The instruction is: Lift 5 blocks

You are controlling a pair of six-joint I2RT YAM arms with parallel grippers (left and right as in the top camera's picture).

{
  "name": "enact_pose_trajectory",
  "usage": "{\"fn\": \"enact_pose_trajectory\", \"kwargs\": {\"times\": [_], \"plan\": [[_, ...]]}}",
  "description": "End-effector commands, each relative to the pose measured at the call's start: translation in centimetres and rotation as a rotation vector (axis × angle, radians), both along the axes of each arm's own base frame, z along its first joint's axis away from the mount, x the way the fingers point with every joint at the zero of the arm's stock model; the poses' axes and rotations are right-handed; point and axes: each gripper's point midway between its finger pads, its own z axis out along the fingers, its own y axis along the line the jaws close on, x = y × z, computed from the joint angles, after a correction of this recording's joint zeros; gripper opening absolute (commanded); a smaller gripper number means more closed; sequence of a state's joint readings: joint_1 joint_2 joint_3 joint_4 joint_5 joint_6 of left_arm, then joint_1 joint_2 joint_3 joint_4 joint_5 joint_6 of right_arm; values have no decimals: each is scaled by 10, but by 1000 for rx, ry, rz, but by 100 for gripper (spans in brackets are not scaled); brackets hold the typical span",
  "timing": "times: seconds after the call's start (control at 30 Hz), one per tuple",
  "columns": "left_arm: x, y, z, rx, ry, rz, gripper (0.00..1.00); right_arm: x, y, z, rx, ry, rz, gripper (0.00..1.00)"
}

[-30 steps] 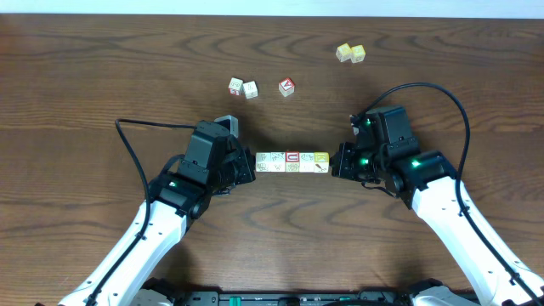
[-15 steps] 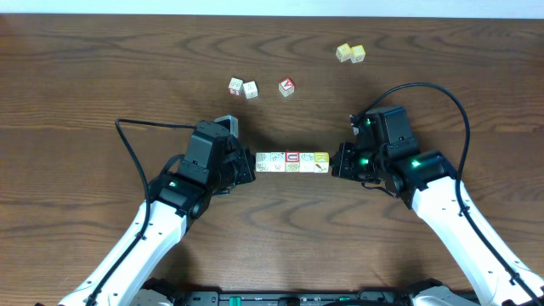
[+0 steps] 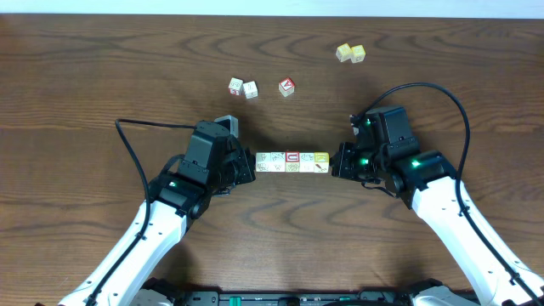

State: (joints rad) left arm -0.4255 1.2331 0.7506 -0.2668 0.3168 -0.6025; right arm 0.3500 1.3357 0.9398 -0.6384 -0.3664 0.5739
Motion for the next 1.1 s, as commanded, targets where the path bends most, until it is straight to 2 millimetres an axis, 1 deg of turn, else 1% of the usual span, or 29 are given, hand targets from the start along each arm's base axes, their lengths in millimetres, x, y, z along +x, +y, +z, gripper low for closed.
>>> {"fn": "enact_pose_trajectory", "kwargs": {"times": [0.0, 1.07], "plan": [[-11, -31, 28, -124, -12, -123, 7, -10, 32, 25, 152, 8, 98, 1], [-11, -31, 28, -129, -5, -115, 7, -10, 32, 25, 152, 8, 98, 1]]}}
